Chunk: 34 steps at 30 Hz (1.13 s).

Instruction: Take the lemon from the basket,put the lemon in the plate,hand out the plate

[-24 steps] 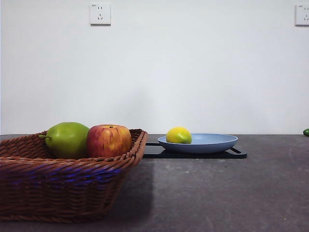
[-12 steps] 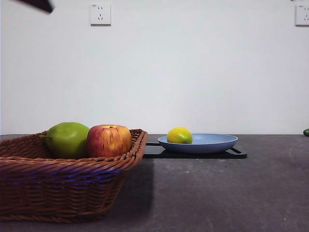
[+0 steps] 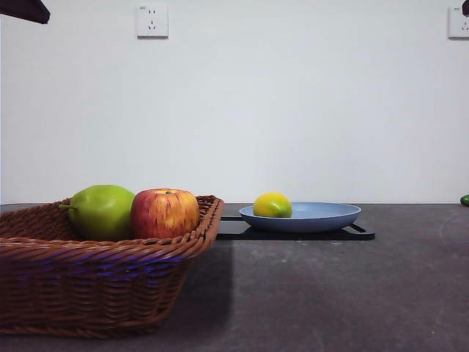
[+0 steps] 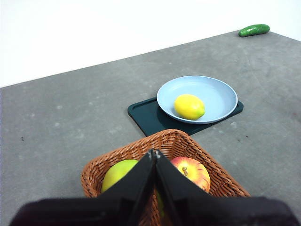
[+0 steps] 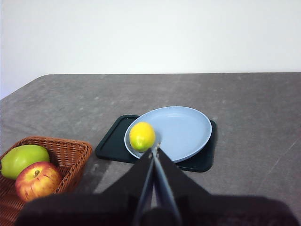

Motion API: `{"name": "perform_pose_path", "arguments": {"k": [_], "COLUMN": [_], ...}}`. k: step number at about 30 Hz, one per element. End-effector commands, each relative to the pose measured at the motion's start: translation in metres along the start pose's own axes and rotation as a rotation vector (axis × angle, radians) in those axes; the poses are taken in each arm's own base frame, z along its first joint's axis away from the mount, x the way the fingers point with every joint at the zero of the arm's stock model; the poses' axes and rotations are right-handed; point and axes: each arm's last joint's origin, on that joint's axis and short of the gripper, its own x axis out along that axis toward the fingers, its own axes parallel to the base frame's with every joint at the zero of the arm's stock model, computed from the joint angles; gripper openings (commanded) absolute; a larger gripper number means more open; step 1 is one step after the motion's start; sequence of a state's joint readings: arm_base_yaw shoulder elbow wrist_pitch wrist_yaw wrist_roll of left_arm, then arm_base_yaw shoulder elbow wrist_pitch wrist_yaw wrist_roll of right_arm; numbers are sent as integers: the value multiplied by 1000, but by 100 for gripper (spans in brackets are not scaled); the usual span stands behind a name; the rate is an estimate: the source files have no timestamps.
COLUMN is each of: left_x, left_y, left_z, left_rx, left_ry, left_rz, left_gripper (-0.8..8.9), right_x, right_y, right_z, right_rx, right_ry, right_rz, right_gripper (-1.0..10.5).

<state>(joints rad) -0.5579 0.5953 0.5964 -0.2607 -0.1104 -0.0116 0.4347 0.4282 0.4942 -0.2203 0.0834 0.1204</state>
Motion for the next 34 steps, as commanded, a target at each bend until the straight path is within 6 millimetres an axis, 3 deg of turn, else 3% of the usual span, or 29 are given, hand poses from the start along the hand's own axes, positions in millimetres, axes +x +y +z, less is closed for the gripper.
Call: {"name": "perform_pose_path", "arguments": {"k": [1, 12, 17, 20, 24, 34], "left_x": [0, -2, -36, -48, -50, -26], "left_y": [0, 0, 12, 21, 32, 48], "left_z": [3, 3, -4, -18, -44, -119], "left_rx": [-8, -7, 98, 66, 29, -116], "left_ry": [-11, -9, -24, -48, -112, -129], "left_rz": [-3, -7, 101, 202, 350, 511], "left_gripper": [5, 5, 9, 9, 9, 9], "right_x": [-1, -1, -1, -1, -1, -1], "right_y": [1, 1, 1, 1, 1, 1], "right_z": [4, 4, 4, 4, 4, 4], "right_rx": [13, 13, 13, 13, 13, 13], "right_ry": [-14, -15, -16, -17, -17, -16], "right_rz": [4, 5, 5, 4, 6, 5], "right_gripper": [11, 11, 11, 11, 11, 11]}}
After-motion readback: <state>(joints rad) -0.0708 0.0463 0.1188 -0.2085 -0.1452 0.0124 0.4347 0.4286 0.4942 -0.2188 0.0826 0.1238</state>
